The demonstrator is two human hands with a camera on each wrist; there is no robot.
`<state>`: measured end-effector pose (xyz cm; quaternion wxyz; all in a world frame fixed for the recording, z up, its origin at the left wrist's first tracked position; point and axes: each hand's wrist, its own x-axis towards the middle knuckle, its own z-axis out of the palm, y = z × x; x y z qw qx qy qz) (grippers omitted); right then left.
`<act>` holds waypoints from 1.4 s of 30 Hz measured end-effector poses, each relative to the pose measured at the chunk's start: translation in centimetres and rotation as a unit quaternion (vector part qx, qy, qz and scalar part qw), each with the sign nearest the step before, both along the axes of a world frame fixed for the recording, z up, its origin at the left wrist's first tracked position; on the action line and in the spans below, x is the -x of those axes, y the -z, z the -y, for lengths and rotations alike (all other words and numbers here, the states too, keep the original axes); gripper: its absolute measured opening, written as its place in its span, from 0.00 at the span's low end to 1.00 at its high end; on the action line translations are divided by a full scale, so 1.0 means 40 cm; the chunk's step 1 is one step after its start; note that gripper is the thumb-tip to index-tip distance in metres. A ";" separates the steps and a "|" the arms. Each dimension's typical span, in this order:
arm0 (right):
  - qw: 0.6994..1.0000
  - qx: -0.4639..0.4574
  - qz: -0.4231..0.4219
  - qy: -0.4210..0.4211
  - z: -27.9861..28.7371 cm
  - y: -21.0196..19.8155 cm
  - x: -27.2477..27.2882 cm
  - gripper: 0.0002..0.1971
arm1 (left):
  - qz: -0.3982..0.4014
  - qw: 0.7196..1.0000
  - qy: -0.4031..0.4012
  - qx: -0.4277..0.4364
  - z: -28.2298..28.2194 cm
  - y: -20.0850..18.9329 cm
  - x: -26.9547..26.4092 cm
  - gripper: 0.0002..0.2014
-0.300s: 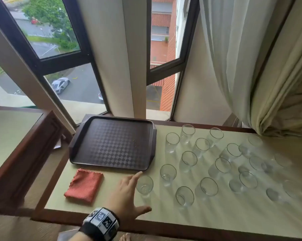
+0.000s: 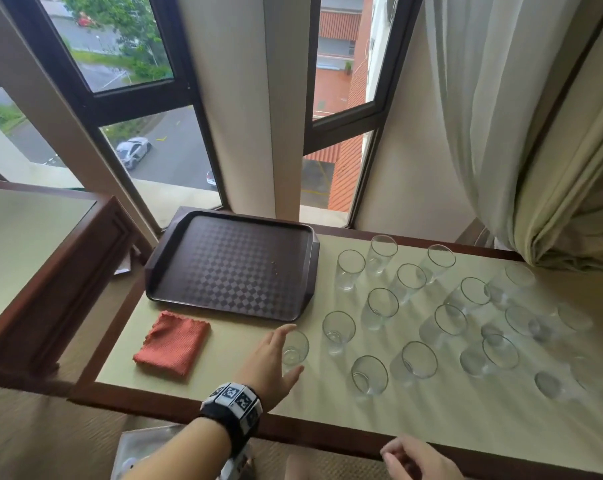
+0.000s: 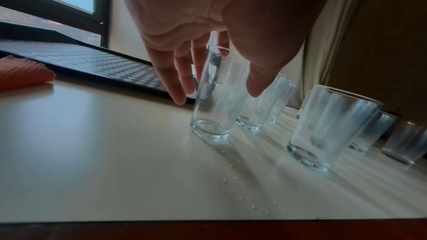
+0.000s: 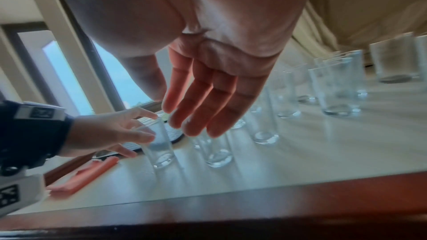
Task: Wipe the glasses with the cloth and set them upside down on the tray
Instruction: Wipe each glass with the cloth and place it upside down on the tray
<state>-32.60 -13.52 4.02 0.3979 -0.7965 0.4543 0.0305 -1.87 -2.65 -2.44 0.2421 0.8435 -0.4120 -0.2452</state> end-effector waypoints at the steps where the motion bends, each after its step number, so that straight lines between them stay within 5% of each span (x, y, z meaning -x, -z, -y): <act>1: 1.000 0.013 0.006 -0.025 -0.019 0.005 -0.043 0.12 | -0.005 1.000 -0.010 0.001 0.001 0.003 -0.001 0.37; 7: 0.992 -0.009 0.020 -0.121 -0.041 -0.018 -0.189 0.03 | -0.092 0.988 -0.104 0.065 -0.060 0.004 -0.038 0.36; 11: 0.982 -0.023 0.028 -0.184 -0.062 0.011 -0.322 0.02 | -0.181 0.945 -0.209 0.175 -0.188 -0.072 -0.108 0.38; 19: 0.940 0.005 -0.008 -0.342 -0.164 0.116 -0.697 0.18 | -0.318 0.785 -0.385 0.367 -0.449 -0.267 -0.270 0.54; 24: 0.898 0.090 -0.033 -0.430 -0.267 0.168 -0.924 0.30 | -0.377 0.692 -0.443 0.428 -0.531 -0.303 -0.349 0.30; 28: 0.863 0.148 -0.086 -0.476 -0.333 0.202 -1.023 0.32 | -0.392 0.698 -0.438 0.410 -0.567 -0.320 -0.403 0.25; 34: 0.855 0.237 -0.135 -0.442 -0.400 0.217 -1.082 0.20 | -0.401 0.725 -0.398 0.394 -0.615 -0.310 -0.477 0.50; 37: 0.849 0.247 -0.144 -0.444 -0.415 0.209 -1.095 0.13 | -0.415 0.723 -0.388 0.393 -0.619 -0.315 -0.509 0.44; 39: 0.870 0.225 -0.144 -0.416 -0.407 0.184 -1.103 0.13 | -0.421 0.729 -0.377 0.386 -0.613 -0.321 -0.525 0.39; 42: 0.945 0.105 -0.079 -0.298 -0.369 0.105 -1.110 0.13 | -0.427 0.738 -0.360 0.379 -0.590 -0.334 -0.546 0.38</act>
